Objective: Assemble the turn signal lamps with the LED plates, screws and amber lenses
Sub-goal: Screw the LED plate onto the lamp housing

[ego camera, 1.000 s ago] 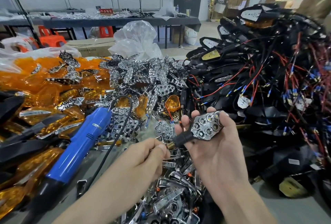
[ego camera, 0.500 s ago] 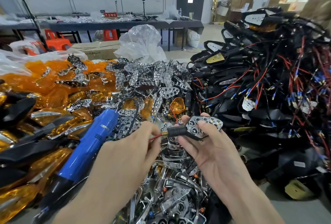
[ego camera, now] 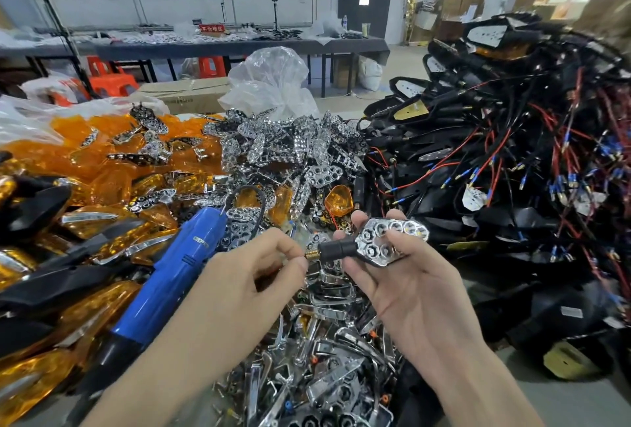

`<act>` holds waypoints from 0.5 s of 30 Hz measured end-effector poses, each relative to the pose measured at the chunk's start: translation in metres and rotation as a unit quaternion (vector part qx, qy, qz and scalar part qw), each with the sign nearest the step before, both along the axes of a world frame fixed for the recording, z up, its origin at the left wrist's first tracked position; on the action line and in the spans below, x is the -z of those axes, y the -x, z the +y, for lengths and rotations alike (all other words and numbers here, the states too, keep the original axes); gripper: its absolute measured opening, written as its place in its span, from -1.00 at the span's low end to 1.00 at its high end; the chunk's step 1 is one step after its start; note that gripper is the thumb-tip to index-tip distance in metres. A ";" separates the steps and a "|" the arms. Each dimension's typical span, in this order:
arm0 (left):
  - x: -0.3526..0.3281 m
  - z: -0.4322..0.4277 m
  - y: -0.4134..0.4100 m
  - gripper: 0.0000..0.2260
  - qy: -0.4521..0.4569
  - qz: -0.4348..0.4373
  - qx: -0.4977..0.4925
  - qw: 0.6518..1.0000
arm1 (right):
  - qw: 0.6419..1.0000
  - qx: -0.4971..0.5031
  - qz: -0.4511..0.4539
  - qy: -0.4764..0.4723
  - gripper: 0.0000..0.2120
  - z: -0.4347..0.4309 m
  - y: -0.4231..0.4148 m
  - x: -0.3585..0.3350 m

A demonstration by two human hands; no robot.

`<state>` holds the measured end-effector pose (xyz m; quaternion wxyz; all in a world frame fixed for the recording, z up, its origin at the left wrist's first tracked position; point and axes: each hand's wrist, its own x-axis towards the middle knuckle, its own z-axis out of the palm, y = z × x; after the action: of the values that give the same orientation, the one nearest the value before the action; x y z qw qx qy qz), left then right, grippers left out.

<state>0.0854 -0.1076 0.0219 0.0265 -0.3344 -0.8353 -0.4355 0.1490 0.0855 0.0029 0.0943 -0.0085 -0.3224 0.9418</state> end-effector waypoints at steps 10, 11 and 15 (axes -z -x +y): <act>-0.011 -0.001 0.002 -0.85 -0.095 -0.261 0.022 0.960 | 1.000 0.025 0.004 0.011 -0.88 -0.007 0.001 0.000; -0.011 -0.002 0.002 -0.85 -0.101 -0.280 0.023 0.954 | 1.000 0.030 -0.001 0.006 -0.85 -0.008 0.002 0.000; -0.008 -0.001 0.004 -0.83 -0.101 -0.303 0.022 0.947 | 0.999 0.040 -0.013 -0.002 -0.75 -0.010 0.005 0.002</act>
<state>0.0816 -0.1086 0.0299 -0.2041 -0.2004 -0.7478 -0.5991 0.1435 0.0751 0.0009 0.1279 -0.0337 -0.3249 0.9364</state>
